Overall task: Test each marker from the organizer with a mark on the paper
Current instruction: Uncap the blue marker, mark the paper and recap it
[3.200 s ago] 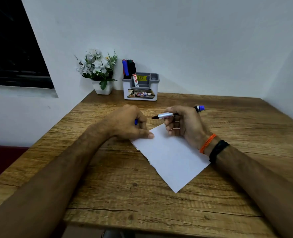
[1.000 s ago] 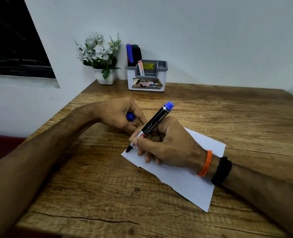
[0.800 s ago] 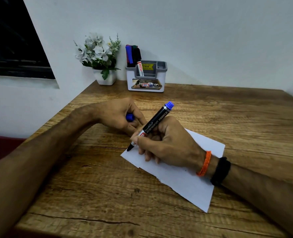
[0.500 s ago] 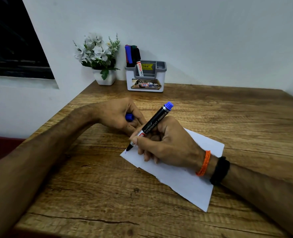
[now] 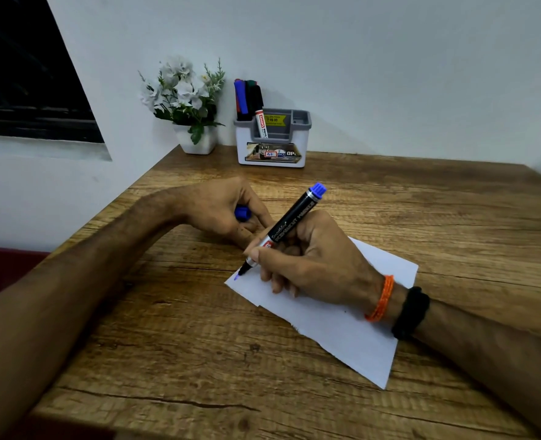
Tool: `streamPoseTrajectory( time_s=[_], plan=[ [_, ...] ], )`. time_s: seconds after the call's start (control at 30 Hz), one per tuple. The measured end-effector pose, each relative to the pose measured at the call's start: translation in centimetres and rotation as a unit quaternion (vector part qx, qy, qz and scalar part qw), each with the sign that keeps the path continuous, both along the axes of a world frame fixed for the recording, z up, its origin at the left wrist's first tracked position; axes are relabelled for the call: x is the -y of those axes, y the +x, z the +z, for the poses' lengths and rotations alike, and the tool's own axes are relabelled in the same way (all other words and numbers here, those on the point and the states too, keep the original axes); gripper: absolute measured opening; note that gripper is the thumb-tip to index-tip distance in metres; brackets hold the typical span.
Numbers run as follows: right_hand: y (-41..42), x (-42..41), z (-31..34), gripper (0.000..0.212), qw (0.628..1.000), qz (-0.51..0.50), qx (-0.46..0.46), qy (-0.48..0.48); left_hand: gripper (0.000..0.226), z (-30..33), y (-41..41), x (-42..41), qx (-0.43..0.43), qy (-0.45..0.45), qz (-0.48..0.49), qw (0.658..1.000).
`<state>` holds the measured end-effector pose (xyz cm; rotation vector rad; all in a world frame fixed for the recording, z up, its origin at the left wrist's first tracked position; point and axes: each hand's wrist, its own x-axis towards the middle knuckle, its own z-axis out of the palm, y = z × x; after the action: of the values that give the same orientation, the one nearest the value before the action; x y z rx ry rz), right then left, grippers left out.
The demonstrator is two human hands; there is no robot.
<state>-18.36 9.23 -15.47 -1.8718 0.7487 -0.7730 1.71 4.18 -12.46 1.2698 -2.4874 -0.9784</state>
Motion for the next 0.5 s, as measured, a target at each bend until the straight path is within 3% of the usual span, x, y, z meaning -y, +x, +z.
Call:
streamPoseTrajectory(
  time_s=[0.5],
  plan=[
    [-0.18, 0.00, 0.13, 0.009, 1.000, -0.003, 0.002, -0.015, 0.030, 0.08, 0.01, 0.23, 0.007, 0.002, -0.004, 1.000]
  ],
)
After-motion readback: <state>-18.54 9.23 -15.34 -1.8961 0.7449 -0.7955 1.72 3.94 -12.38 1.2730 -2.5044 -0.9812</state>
